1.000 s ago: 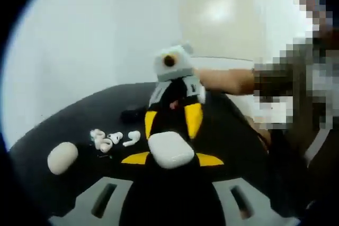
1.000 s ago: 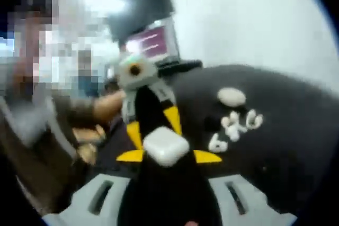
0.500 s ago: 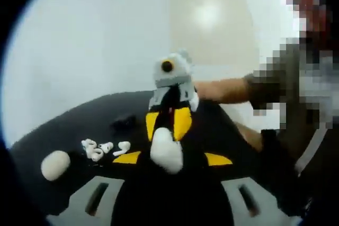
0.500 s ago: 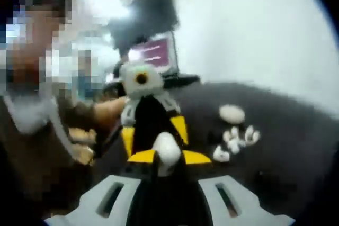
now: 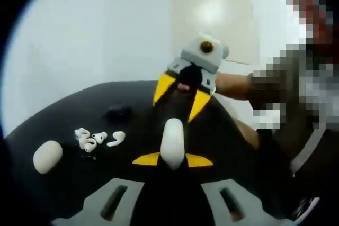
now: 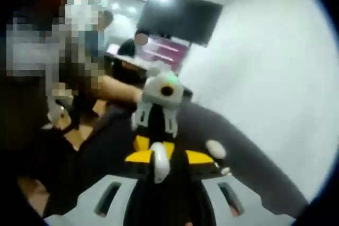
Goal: Pick up three earphones and place each one into its charging case using tactile feedback, ensure that each earphone is properly inserted and securely positioned inside the case.
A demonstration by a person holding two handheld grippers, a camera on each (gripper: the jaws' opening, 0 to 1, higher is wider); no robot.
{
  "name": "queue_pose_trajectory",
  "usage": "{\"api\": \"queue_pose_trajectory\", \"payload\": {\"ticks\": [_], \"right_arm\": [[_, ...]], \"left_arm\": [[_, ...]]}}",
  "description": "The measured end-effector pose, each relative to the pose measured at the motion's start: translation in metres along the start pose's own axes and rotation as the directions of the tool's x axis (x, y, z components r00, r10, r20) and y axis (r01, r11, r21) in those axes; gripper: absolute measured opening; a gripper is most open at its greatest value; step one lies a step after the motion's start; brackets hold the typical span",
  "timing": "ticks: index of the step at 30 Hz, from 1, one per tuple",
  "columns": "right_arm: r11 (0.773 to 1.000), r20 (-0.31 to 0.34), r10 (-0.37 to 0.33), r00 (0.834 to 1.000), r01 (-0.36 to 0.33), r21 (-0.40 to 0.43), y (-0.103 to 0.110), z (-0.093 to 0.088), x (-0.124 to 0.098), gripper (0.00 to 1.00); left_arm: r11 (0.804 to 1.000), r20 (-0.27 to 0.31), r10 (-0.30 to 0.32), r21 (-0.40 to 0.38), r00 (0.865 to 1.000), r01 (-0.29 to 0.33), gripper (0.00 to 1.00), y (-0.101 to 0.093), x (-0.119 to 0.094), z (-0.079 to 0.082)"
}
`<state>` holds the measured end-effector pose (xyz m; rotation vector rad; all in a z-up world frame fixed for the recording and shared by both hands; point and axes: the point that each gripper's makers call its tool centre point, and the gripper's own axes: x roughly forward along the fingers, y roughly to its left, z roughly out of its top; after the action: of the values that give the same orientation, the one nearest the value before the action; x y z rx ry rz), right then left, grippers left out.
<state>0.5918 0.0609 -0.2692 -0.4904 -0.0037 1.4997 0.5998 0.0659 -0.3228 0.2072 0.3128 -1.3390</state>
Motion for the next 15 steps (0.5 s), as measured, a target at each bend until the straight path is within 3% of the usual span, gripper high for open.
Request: {"api": "queue_pose_trajectory", "payload": {"ticks": [2, 4, 7, 11, 15], "right_arm": [[1.0, -0.004, 0.002, 1.0, -0.003, -0.029, 0.002, -0.004, 0.007, 0.23], [0.996, -0.073, 0.017, 0.997, -0.023, -0.082, 0.006, -0.018, 0.013, 0.23], [0.996, -0.07, 0.025, 0.997, -0.031, -0.086, 0.007, -0.02, 0.018, 0.19], [0.99, -0.063, 0.088, 0.994, -0.081, 0.114, 0.01, -0.018, 0.018, 0.17], [0.976, -0.039, 0.124, 0.991, -0.115, 0.182, 0.008, -0.018, 0.019, 0.17]], "left_arm": [[1.0, 0.0, 0.0, 0.003, 1.0, 0.0, 0.13, 0.0, 0.0, 0.0], [1.0, 0.002, 0.001, 0.013, 1.0, -0.001, 0.13, -0.001, -0.001, 0.0], [1.0, 0.003, 0.003, 0.015, 1.0, -0.003, 0.13, -0.001, -0.001, -0.001], [0.999, -0.001, -0.001, 0.04, 1.0, 0.001, 0.13, -0.003, -0.003, -0.001], [0.999, -0.004, -0.002, 0.052, 1.0, 0.002, 0.12, -0.003, -0.005, -0.002]]}}
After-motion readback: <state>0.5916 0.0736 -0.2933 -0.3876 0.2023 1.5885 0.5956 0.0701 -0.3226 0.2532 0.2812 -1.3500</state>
